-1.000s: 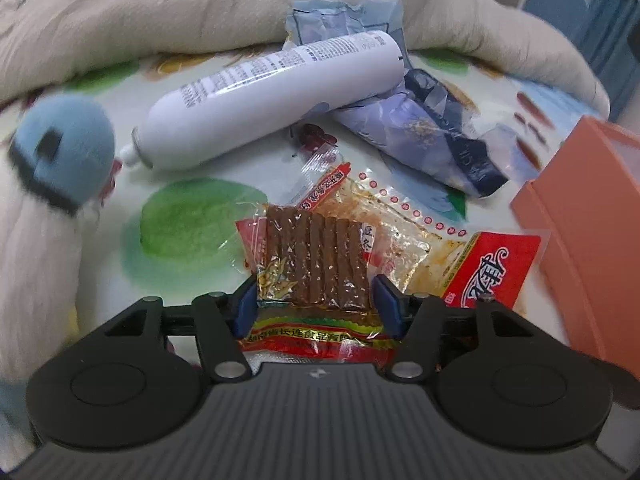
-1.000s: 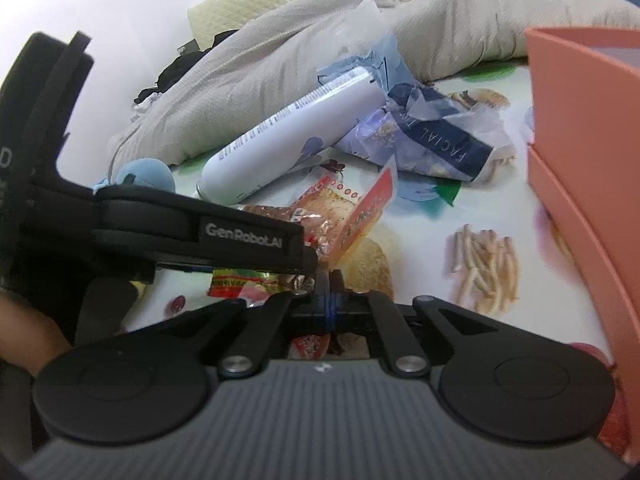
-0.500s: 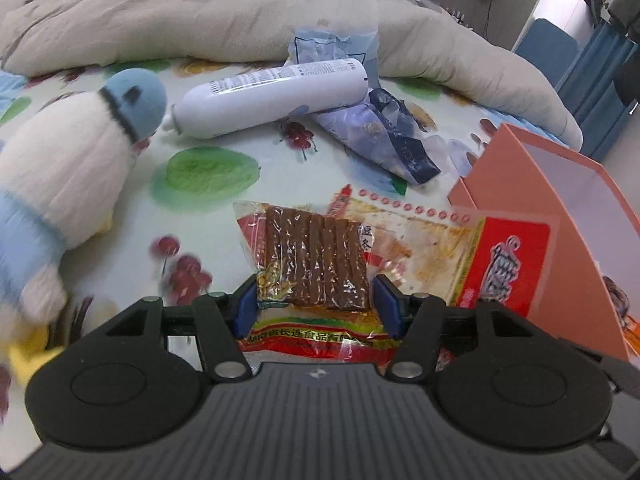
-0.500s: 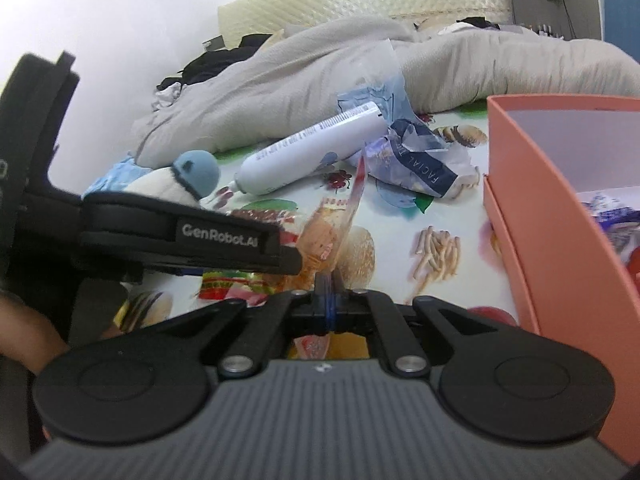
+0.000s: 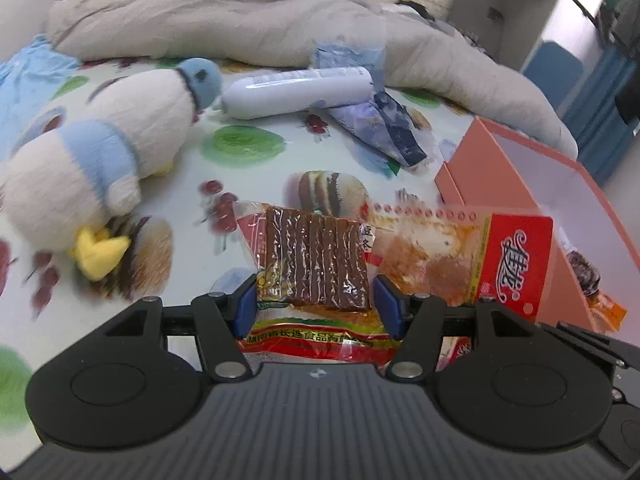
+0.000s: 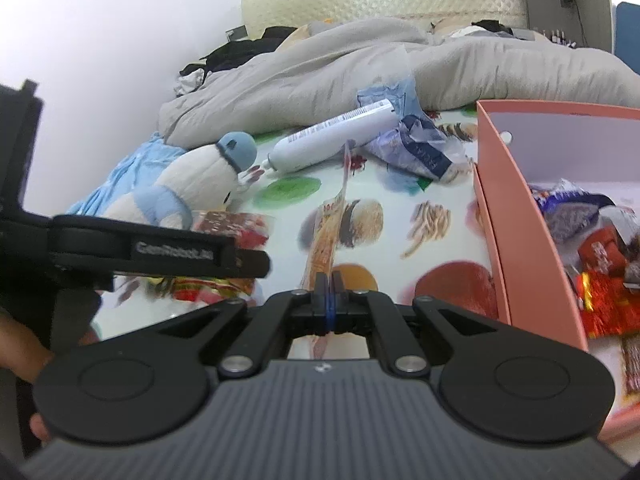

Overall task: Organize snacks
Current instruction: 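Lift the strip pack with the left tool while the right tool carries the red pack toward the box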

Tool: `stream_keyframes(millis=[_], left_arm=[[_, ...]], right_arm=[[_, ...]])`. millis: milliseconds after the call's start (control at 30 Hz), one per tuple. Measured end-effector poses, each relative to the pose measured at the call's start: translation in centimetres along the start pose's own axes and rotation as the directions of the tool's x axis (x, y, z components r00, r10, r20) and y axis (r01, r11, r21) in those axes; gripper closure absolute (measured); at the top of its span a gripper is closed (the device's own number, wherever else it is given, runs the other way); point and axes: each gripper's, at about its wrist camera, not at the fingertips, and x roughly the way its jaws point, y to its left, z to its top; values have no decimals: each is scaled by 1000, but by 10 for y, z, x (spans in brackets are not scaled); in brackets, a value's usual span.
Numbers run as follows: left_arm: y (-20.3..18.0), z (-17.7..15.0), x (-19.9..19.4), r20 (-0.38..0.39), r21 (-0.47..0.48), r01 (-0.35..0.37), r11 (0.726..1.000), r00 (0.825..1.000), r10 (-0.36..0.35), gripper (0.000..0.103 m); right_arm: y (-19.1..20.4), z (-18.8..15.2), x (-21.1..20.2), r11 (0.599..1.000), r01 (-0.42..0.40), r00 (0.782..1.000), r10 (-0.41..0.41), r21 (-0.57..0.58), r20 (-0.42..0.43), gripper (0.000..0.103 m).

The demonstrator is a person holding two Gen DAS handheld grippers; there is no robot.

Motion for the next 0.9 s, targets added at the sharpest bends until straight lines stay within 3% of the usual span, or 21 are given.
stream_keyframes(millis=[200, 333, 567, 900], left_arm=[[-6, -25, -34, 20, -58, 17, 998, 1000, -16, 37], [-16, -43, -59, 46, -55, -12, 998, 999, 14, 37], [-22, -71, -81, 36, -90, -10, 996, 999, 13, 37], [-34, -78, -109, 36, -98, -20, 995, 999, 23, 37]], right_arm=[[0, -7, -31, 1000, -5, 1000, 4, -19, -13, 100], [-6, -18, -51, 1000, -5, 1000, 5, -19, -30, 100], [-17, -32, -79, 1000, -7, 999, 7, -2, -53, 100], [-17, -11, -114, 999, -46, 999, 46, -21, 1, 100]])
